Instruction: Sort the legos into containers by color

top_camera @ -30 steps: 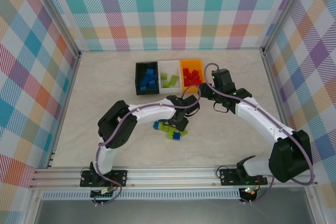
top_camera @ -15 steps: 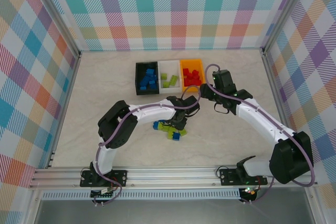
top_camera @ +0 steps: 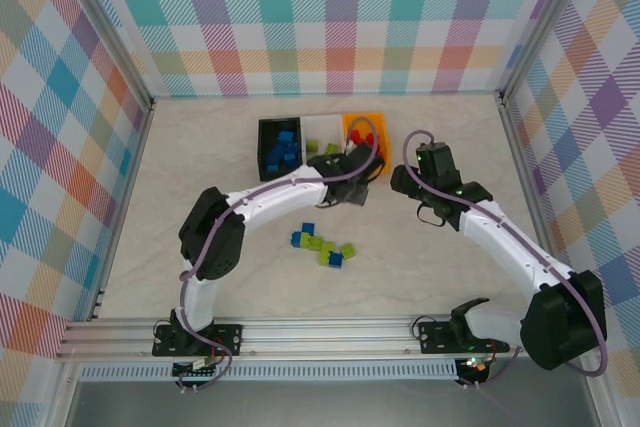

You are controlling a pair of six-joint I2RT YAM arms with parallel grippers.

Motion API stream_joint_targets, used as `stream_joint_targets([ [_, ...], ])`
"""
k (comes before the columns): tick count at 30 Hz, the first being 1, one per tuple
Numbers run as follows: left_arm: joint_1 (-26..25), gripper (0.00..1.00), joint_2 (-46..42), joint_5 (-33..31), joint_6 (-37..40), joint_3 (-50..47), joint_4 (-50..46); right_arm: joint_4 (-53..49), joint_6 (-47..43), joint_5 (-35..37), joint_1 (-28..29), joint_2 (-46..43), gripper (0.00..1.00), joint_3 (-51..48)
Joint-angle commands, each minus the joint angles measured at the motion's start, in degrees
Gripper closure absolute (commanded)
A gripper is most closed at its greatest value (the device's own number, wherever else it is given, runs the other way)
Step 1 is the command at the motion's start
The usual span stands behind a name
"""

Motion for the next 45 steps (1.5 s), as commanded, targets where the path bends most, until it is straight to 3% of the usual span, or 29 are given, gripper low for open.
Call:
stream_joint_targets([
  [1, 1.53, 0.67, 3.5, -5.14, -1.09, 7.74, 5.28, 0.05, 1.08, 0.39, -0.27, -1.27, 0.39, -1.27],
  [9, 4.2, 0.66, 17.79, -10.19, -0.88, 28.02, 3.12, 0.39, 0.89, -0.43, -0.29, -2.12, 0.39, -2.61],
  [15, 5.02, 0.64, 23.27, -12.98, -2.22, 33.38, 5.2, 1.26, 0.44, -1.26, -0.27, -2.98, 0.39, -4.11],
  [18, 5.54, 0.52, 25.24, -10.93, -3.31, 35.24, 5.87, 1.13, 0.07, -2.71, -0.27, -2.92, 0.39, -4.64],
  [22, 4.94, 0.28, 23.88, -7.59, -3.37, 33.79, 8.44, 1.99, -0.6, -5.8, -0.27, -3.71, 0.36, -5.62],
  [25, 4.27, 0.23, 18.92, -7.53, -3.82, 28.17, 11.88, 1.62, -0.87, -7.98, -0.31, -4.28, 0.36, -5.69],
  [31, 3.31, 0.01, -1.7, -5.67, -7.34, 2.29, 26.57, 0.9, -3.56, -18.28, 1.52, -2.94, 0.36, -4.71],
  [40, 1.75, 0.0, -33.8, -7.76, -14.08, -33.91, 28.33, -2.16, -11.51, -21.59, 17.07, 8.15, 0.35, -0.57],
  [45, 1.66, 0.0, -49.79, -10.57, -16.81, -45.76, 21.56, -4.77, -8.47, -13.21, 22.93, 15.1, 0.36, 3.14],
])
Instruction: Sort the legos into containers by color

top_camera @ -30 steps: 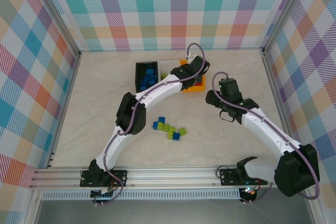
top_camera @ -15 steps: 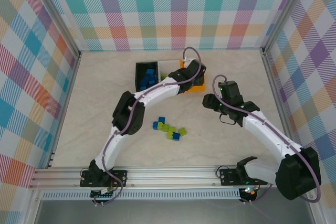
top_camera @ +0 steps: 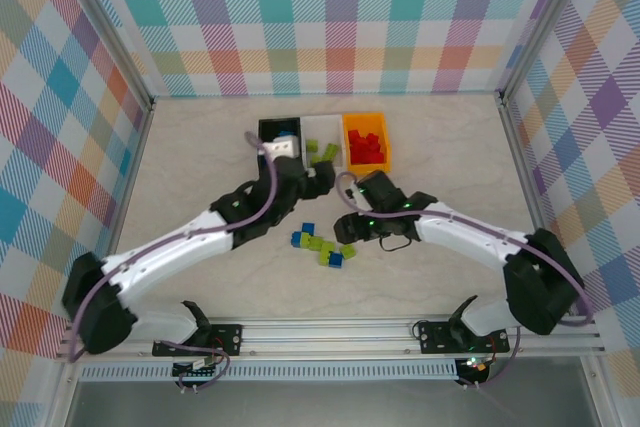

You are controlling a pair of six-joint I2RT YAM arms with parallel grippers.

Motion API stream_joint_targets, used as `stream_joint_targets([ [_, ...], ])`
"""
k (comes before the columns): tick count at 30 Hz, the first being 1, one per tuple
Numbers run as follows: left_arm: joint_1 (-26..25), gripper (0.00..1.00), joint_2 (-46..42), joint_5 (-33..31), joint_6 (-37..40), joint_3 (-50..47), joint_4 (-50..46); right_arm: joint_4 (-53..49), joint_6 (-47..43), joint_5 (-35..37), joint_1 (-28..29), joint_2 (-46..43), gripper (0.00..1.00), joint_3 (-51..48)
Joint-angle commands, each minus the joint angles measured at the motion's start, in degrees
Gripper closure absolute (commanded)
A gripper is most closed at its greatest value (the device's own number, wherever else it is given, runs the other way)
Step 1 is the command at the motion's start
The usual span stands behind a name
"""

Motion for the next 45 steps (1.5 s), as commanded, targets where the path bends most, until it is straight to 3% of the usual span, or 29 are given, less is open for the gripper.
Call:
stream_joint_targets([
  [1, -0.32, 0.0, -7.82, -3.2, -3.44, -5.51, -7.6, -3.09, 1.22, 6.04, 2.44, 2.33, 0.37, 2.38],
  [6, -0.39, 0.0, -18.09, -5.12, -6.59, -11.3, -14.78, -5.43, 5.03, 13.96, 4.3, 0.48, 0.43, -1.71],
  [10, -0.31, 0.0, -23.76, -6.46, -7.63, -14.54, -15.58, -9.39, 5.29, 13.95, 7.01, -0.57, 0.39, -4.11],
  [16, -0.27, 0.0, -22.84, -7.12, -7.54, -13.67, -16.79, -7.12, 6.15, 13.59, 10.89, 1.24, 0.36, -6.64],
  [31, -0.32, 0.0, -25.89, -8.89, -7.96, -13.61, -20.82, -1.78, 3.16, 19.4, 11.32, 15.33, 0.38, 4.74],
  [39, -0.25, 0.0, -25.5, -9.09, -7.3, -13.6, -20.68, -3.89, 3.39, 19.63, 11.18, 14.65, 0.5, 3.7],
  [45, -0.25, 0.0, -24.87, -9.18, -6.73, -13.78, -20.25, -3.96, 4.45, 20.19, 11.18, 12.27, 0.65, 0.14],
])
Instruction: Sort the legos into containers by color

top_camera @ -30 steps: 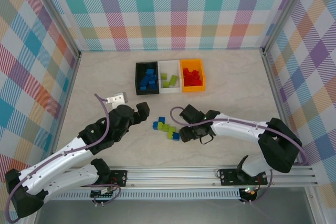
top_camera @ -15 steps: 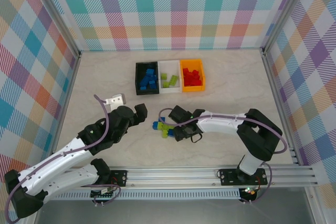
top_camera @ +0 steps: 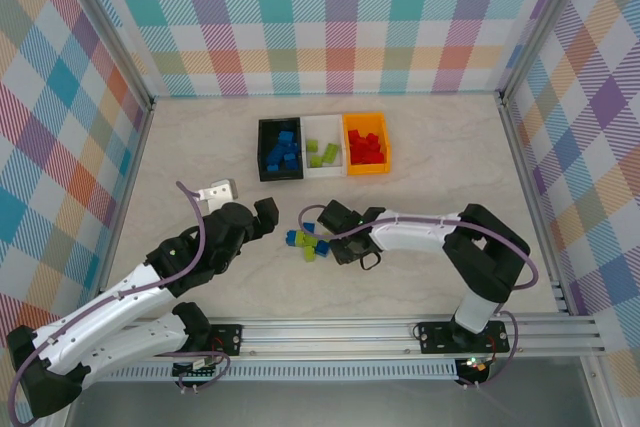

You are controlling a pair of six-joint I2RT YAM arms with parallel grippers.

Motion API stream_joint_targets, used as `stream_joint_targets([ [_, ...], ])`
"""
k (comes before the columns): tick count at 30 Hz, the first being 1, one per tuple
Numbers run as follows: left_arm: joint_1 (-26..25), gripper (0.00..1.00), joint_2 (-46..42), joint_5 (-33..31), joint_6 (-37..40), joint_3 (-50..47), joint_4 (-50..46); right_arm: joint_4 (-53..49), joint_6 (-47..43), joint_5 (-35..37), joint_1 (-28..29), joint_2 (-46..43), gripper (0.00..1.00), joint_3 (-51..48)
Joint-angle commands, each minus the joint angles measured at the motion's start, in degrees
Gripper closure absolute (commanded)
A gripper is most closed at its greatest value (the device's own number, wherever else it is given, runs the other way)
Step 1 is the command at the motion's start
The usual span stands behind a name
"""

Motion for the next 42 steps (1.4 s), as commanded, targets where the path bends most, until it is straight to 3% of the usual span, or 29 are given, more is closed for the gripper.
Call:
stream_joint_targets([
  [1, -0.29, 0.0, 0.39, -1.29, 0.6, 0.18, -0.96, -1.71, 1.02, 1.2, -0.12, -2.9, 0.67, -2.35],
  [6, -0.27, 0.0, 1.28, -1.39, 1.11, -0.4, -0.97, -1.29, -1.13, 3.09, -1.24, -7.99, 0.7, 0.23],
  [10, -0.23, 0.0, 2.27, -1.29, 0.9, -1.3, -1.19, -0.81, -5.25, 0.37, -6.83, -7.66, 0.71, 10.17],
  [22, -0.31, 0.0, 6.35, 3.94, 0.33, -2.71, -2.35, -1.35, -5.88, -4.05, -17.76, 21.75, 0.69, 47.32],
  [28, -0.31, 0.0, 8.76, 7.07, 0.94, -3.71, -1.12, -4.02, -3.78, -4.18, -20.29, 32.19, 0.64, 58.26],
  [32, -0.31, 0.0, 11.37, 9.76, 2.01, -3.74, 0.19, -4.1, -3.89, -5.54, -20.72, 33.35, 0.4, 60.73],
  [36, -0.34, 0.0, 14.4, 12.68, 2.96, -3.46, 2.04, -2.07, -4.09, -7.53, -20.61, 28.46, 0.37, 58.45],
  [42, -0.36, 0.05, 20.52, 16.52, 3.98, -2.2, 4.6, 4.59, -3.23, -10.02, -20.01, 14.06, 0.36, 43.3],
])
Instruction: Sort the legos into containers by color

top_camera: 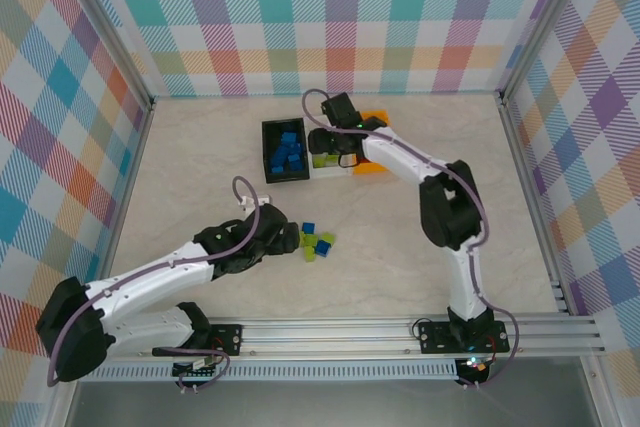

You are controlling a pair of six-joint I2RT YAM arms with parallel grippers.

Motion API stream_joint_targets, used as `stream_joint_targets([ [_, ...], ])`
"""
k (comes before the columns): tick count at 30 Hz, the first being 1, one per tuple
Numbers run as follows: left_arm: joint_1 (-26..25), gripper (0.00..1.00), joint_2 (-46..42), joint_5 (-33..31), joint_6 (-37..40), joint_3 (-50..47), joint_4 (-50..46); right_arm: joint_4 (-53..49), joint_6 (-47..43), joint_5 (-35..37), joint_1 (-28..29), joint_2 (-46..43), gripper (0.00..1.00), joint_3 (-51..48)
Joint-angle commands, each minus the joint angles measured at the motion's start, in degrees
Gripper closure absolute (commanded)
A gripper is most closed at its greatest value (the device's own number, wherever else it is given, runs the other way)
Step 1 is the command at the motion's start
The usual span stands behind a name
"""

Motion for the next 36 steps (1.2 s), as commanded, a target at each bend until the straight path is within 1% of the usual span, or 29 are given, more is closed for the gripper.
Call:
stream_joint_targets([
  [1, -0.38, 0.07, 4.1, 3.52, 1.56, 1.39, 1.97, 4.48, 0.87, -2.33, 0.68, -10.11, 0.36, -6.69],
  [4, -0.4, 0.13, 9.21, 6.64, 2.63, 3.53, 2.53, 5.76, 1.05, -2.51, 1.46, -16.6, 0.37, -15.09],
  [6, -1.05, 0.14, 11.66, 8.08, 3.48, 4.58, 2.77, 6.49, 1.43, -2.14, 1.75, -20.5, 0.37, -20.84],
  [10, -5.58, 0.15, 14.94, 6.43, 5.06, 7.23, 1.39, 8.35, 2.12, -0.89, 1.75, -27.67, 0.37, -31.21],
  [12, -7.18, 0.18, 16.73, 6.1, 4.91, 8.06, 0.85, 8.57, 2.51, -0.14, 1.75, -29.98, 0.37, -34.66],
  [14, -7.95, 0.23, 18.83, 6.19, 4.55, 8.36, 0.83, 8.99, 2.89, 0.32, 1.75, -31.65, 0.37, -37.32],
  [19, -9.35, 0.31, 22.95, 4.94, 4.42, 10.32, -1.0, 8.99, 3.2, 1.11, 1.67, -33.17, 0.37, -39.64],
  [23, -9.54, 0.42, 25.25, 2.45, 4.55, 11.72, -3.12, 9.36, 3.18, 1.47, 1.73, -33.99, 0.37, -39.91],
  [25, -9.54, 0.46, 26.27, 2.21, 4.64, 11.86, -2.93, 9.48, 3.11, 1.58, 1.67, -34.36, 0.37, -39.91],
  [31, -9.52, 0.51, 29.81, 2.26, 4.59, 12.56, -2.42, 9.59, 3.07, 1.85, 1.59, -35.14, 0.37, -40.1],
  [34, -9.49, 0.48, 30.58, 2.26, 4.57, 12.75, -2.3, 9.67, 3.07, 1.67, 1.41, -35.33, 0.37, -40.15],
  [36, -9.47, 0.49, 30.56, 2.02, 4.53, 12.73, -1.94, 9.57, 3.11, 1.76, 1.37, -35.33, 0.37, -40.17],
])
